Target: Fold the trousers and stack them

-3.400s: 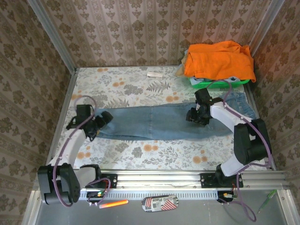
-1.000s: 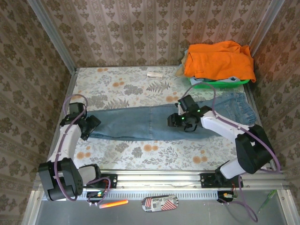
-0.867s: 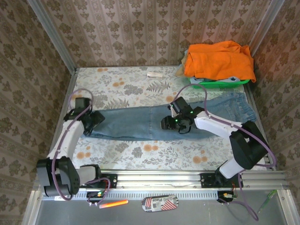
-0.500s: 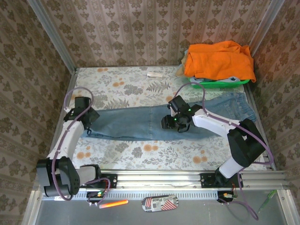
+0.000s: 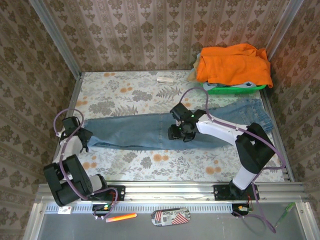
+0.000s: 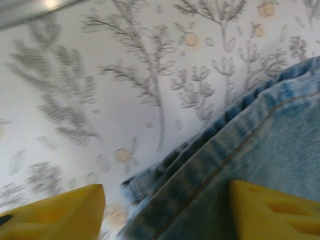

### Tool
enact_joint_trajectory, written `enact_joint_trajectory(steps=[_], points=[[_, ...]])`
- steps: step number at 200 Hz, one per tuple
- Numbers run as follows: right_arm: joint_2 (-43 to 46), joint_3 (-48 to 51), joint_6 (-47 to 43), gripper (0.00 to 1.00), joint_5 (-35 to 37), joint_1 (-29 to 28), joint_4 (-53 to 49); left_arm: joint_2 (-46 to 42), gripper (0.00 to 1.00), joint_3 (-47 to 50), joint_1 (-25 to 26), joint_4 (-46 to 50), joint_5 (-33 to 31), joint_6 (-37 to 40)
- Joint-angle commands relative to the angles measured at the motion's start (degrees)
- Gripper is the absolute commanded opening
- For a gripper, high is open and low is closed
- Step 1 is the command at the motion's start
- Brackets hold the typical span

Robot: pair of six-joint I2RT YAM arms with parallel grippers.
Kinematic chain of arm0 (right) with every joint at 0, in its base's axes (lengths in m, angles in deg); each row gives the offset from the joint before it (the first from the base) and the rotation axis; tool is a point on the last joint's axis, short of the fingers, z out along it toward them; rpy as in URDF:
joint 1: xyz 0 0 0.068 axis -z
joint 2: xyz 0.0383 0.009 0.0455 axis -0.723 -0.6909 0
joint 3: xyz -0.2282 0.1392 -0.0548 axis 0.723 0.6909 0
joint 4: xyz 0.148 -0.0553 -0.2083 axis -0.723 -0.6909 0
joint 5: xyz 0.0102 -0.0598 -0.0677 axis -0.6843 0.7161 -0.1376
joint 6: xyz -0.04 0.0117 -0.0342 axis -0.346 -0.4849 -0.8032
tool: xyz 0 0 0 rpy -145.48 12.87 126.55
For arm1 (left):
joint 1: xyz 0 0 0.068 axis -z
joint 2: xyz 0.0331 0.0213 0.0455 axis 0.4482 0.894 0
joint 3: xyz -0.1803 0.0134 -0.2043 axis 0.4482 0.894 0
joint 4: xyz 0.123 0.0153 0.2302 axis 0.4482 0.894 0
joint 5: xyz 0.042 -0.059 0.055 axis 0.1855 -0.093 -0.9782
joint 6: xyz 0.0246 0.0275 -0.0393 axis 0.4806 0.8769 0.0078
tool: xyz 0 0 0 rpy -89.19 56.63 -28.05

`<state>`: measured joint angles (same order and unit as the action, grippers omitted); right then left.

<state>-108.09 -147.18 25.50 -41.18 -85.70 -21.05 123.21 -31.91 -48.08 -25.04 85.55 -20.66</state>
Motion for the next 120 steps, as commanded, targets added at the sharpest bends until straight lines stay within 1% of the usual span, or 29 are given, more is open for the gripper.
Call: enact_joint_trajectory(steps=[1,14,25,30,46,58,62,66,71,75,79,103,120], points=[[-0.35,-2.45,0.73,0.53,3.06,-0.42,-3.79,3.00,0.63,2.82,-1.95,-9.55,10.30,-0.27],[0.05,-2.51,0.50,0.53,3.53,-0.42,-4.18,3.77,0.60,4.14,-2.53,-12.54,13.30,-0.43],[0.14,-2.37,0.27,0.53,3.93,-0.50,-4.21,3.46,0.48,4.97,-2.61,-13.81,14.66,-0.81],[0.03,-2.36,0.26,0.53,3.96,-0.45,-4.17,3.11,0.45,5.02,-2.62,-13.71,14.90,-0.92],[-0.43,-2.19,0.17,0.53,3.46,-0.51,-3.87,0.56,0.44,4.59,-2.58,-11.56,14.71,-0.51],[-0.51,-1.86,0.26,0.53,3.13,-0.59,-3.49,-2.17,0.47,3.65,-2.63,-8.12,12.96,0.56],[-0.53,-1.76,0.30,0.53,3.02,-0.59,-3.23,-3.19,0.52,3.20,-2.62,-7.00,12.30,1.09],[-0.60,-1.66,0.26,0.53,2.91,-0.59,-3.13,-4.08,0.58,2.82,-2.55,-5.83,11.54,1.66],[-0.60,-1.66,0.31,0.53,2.82,-0.59,-3.05,-5.09,0.69,2.23,-2.56,-4.11,10.55,2.09],[-0.72,-1.71,0.30,0.53,2.70,-0.59,-2.88,-5.80,0.76,1.71,-2.55,-2.86,9.86,2.44],[-0.80,-1.66,0.27,0.53,2.59,-0.59,-2.79,-6.45,0.78,1.31,-2.53,-1.80,9.31,2.85],[-1.47,-2.12,-0.08,0.53,2.20,-0.68,-2.61,-8.58,0.80,0.96,-2.13,0.33,8.64,3.70],[-1.72,-2.36,-0.07,0.53,1.85,-0.77,-2.70,-8.06,0.77,1.71,-1.67,-0.29,8.97,3.40]])
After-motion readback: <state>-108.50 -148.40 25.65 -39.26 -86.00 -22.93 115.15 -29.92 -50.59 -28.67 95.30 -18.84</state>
